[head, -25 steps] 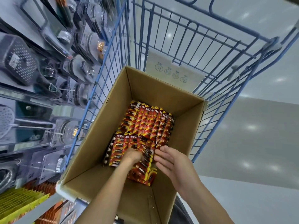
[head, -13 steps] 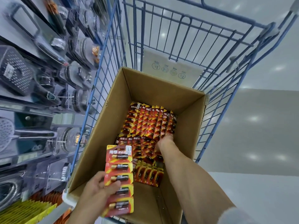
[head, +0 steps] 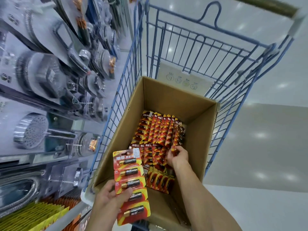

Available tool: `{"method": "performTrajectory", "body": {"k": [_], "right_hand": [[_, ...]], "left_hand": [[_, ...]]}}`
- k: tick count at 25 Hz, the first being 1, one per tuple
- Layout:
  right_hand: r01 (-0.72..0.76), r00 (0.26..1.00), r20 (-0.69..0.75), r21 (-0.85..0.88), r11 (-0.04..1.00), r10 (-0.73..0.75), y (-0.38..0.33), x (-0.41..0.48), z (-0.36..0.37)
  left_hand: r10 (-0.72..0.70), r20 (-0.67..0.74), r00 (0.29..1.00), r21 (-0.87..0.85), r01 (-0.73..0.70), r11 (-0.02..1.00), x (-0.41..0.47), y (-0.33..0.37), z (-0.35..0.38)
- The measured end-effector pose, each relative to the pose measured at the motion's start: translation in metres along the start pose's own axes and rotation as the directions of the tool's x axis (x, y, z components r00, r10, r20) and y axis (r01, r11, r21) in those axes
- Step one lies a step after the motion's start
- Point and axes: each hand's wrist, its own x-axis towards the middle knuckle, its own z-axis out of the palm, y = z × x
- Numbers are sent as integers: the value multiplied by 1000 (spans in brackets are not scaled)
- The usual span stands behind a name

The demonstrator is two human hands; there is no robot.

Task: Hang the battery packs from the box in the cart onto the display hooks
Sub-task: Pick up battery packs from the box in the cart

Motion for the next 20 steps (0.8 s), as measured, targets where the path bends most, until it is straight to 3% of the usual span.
{"method": "performTrajectory", "body": {"k": [3, 5, 8, 11, 16, 20], "right_hand": [[-57, 977, 204, -56, 997, 68, 0, -42, -28], [82, 953, 302, -276, 958, 5, 9, -84, -48], [240, 870, 492, -442, 864, 10, 19, -154, -75], [385, 704, 705, -474, 792, 80, 26, -217, -113], [578, 404, 885, -444, 685, 232, 26, -301, -161], [681, 295, 907, -421, 600, 302, 39, -348, -189]], "left_hand": [[65, 34, 997, -79, -62, 995, -17, 6, -17], [141, 87, 986, -114, -131, 985, -33, 9, -30], [254, 106, 961, -165, -235, 958, -56, 8, -45], [345, 100, 933, -252, -312, 916, -84, 3, -65], [526, 64, 848, -400, -461, 792, -148, -29, -99], [646, -95, 758, -446, -612, 653, -210, -88, -114]]}}
